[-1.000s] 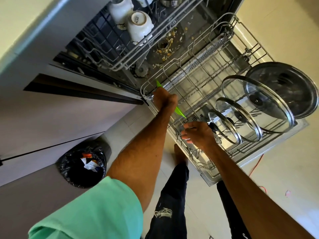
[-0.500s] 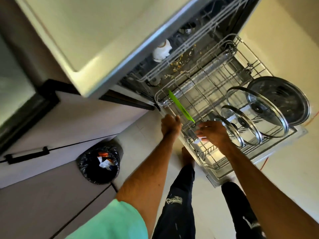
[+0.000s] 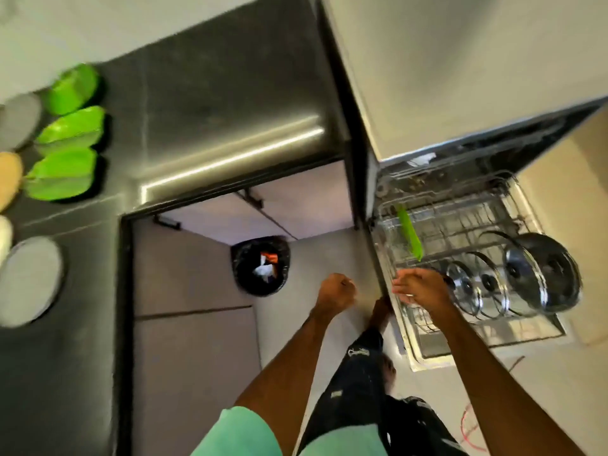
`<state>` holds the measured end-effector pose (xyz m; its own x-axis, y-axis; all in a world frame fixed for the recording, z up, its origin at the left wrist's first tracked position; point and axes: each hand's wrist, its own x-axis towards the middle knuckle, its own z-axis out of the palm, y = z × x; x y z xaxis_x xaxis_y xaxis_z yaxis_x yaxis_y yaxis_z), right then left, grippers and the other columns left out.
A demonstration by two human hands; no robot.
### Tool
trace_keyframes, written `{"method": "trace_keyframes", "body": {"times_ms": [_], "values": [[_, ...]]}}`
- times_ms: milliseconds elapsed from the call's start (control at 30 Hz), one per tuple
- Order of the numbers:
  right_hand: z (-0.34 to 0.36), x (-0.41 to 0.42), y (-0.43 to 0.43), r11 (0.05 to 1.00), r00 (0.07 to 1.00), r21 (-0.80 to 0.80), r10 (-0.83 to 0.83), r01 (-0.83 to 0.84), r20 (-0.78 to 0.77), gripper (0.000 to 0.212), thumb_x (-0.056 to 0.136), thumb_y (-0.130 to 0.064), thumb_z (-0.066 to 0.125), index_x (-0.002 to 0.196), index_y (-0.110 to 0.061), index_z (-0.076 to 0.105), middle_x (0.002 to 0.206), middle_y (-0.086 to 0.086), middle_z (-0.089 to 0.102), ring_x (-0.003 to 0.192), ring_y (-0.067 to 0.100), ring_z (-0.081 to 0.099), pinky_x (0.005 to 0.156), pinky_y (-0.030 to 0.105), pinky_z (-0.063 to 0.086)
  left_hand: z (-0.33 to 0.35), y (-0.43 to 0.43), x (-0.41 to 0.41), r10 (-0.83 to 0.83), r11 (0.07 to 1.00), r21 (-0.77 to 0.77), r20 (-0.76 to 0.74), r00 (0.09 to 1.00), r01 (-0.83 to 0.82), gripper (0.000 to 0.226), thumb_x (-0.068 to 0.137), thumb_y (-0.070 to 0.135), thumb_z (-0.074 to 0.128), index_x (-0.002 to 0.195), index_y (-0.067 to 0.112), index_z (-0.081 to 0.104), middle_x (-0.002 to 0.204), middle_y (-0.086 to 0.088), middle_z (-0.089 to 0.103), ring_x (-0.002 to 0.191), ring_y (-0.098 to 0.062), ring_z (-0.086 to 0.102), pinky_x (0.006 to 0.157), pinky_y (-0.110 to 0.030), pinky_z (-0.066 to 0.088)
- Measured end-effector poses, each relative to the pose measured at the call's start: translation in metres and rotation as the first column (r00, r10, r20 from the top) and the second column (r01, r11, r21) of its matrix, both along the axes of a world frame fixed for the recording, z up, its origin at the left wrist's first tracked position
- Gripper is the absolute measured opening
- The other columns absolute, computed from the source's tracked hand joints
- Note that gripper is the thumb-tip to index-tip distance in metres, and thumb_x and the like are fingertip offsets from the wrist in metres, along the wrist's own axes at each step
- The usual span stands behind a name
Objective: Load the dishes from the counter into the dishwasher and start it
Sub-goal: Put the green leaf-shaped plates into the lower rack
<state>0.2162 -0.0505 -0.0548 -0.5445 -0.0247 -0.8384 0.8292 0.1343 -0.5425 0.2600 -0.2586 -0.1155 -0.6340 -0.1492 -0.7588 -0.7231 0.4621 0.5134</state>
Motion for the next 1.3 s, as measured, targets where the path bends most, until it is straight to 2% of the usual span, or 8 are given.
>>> {"method": "trace_keyframes", "body": {"times_ms": [100, 267, 333, 433, 533, 767, 1200, 1300], "values": [[0.046, 0.022, -0.051, 0.996, 0.999, -0.082, 0.039, -0.039, 0.001, 0.017, 0.1, 0.001, 0.046, 0.093, -0.007, 0.059, 0.071, 0.013, 0.061, 0.046, 0.014, 0.058, 0.048, 0.022, 0.043, 0.08, -0.032, 0.039, 0.111, 0.989, 0.114, -0.118, 0.987, -0.097, 0.018, 0.098, 0.012, 0.054, 0.09, 0.002, 0.066, 0.09, -0.017, 0.073, 0.062, -0.023, 0.068, 0.053, -0.026, 0.056], [0.119, 0.046, -0.157, 0.964, 0.957, -0.093, 0.229, -0.248, -0.181, 0.018, 0.101, 0.004, 0.046, 0.095, -0.007, 0.06, 0.07, 0.008, 0.066, 0.04, 0.006, 0.059, 0.041, 0.018, 0.045, 0.156, -0.114, 0.075, 0.173, 0.985, 0.053, -0.297, 0.939, -0.164, 0.026, 0.096, 0.008, 0.049, 0.086, 0.005, 0.072, 0.081, -0.01, 0.075, 0.063, -0.017, 0.071, 0.061, -0.029, 0.058], [0.145, 0.05, -0.2, 0.936, 0.92, -0.093, 0.31, -0.34, -0.242, 0.016, 0.1, 0.004, 0.048, 0.1, -0.006, 0.061, 0.075, 0.01, 0.067, 0.045, 0.008, 0.062, 0.043, 0.018, 0.047, 0.183, -0.152, 0.081, 0.211, 0.976, 0.034, -0.375, 0.903, -0.214, 0.027, 0.095, 0.008, 0.049, 0.084, 0.007, 0.073, 0.072, -0.003, 0.074, 0.058, -0.011, 0.07, 0.059, -0.027, 0.06], [0.174, 0.045, -0.268, 0.886, 0.849, -0.073, 0.41, -0.457, -0.333, 0.016, 0.098, 0.001, 0.052, 0.105, -0.004, 0.066, 0.085, 0.01, 0.073, 0.067, 0.02, 0.067, 0.056, 0.024, 0.054, 0.219, -0.214, 0.086, 0.334, 0.94, 0.079, -0.427, 0.84, -0.333, 0.024, 0.097, 0.01, 0.05, 0.087, 0.01, 0.072, 0.085, -0.01, 0.077, 0.068, -0.021, 0.075, 0.063, -0.034, 0.063], [0.19, 0.034, -0.333, 0.854, 0.802, -0.062, 0.458, -0.517, -0.384, 0.016, 0.1, -0.002, 0.053, 0.107, -0.004, 0.067, 0.089, 0.011, 0.074, 0.073, 0.024, 0.069, 0.06, 0.025, 0.056, 0.242, -0.276, 0.089, 0.427, 0.902, 0.144, -0.45, 0.784, -0.408, 0.022, 0.098, 0.007, 0.05, 0.094, 0.009, 0.071, 0.089, -0.008, 0.077, 0.064, -0.015, 0.072, 0.054, -0.026, 0.058], [0.197, 0.001, -0.493, 0.81, 0.761, -0.057, 0.521, -0.583, -0.386, 0.018, 0.101, 0.004, 0.049, 0.11, 0.002, 0.064, 0.076, 0.008, 0.072, 0.048, 0.008, 0.065, 0.043, 0.019, 0.048, 0.258, -0.427, 0.087, 0.519, 0.846, 0.184, -0.498, 0.695, -0.5, 0.021, 0.095, 0.008, 0.053, 0.096, 0.006, 0.073, 0.088, -0.008, 0.078, 0.063, -0.015, 0.07, 0.053, -0.023, 0.054], [0.206, -0.101, -0.642, 0.746, 0.672, 0.036, 0.619, -0.665, -0.407, 0.019, 0.099, -0.004, 0.049, 0.106, -0.006, 0.066, 0.09, 0.009, 0.075, 0.069, 0.016, 0.068, 0.054, 0.024, 0.052, 0.247, -0.569, 0.004, 0.609, 0.767, 0.165, -0.493, 0.622, -0.62, 0.016, 0.092, 0.005, 0.056, 0.091, 0.008, 0.072, 0.081, -0.005, 0.078, 0.058, -0.013, 0.068, 0.053, -0.026, 0.053], [0.197, -0.142, -0.668, 0.737, 0.654, 0.069, 0.635, -0.673, -0.412, 0.018, 0.097, -0.004, 0.051, 0.105, -0.005, 0.067, 0.088, 0.009, 0.076, 0.069, 0.016, 0.068, 0.055, 0.025, 0.052, 0.227, -0.601, -0.021, 0.653, 0.694, 0.029, -0.446, 0.612, -0.72, 0.007, 0.081, 0.015, 0.066, 0.076, 0.016, 0.069, 0.072, 0.001, 0.074, 0.068, -0.018, 0.072, 0.071, -0.036, 0.06]]}}
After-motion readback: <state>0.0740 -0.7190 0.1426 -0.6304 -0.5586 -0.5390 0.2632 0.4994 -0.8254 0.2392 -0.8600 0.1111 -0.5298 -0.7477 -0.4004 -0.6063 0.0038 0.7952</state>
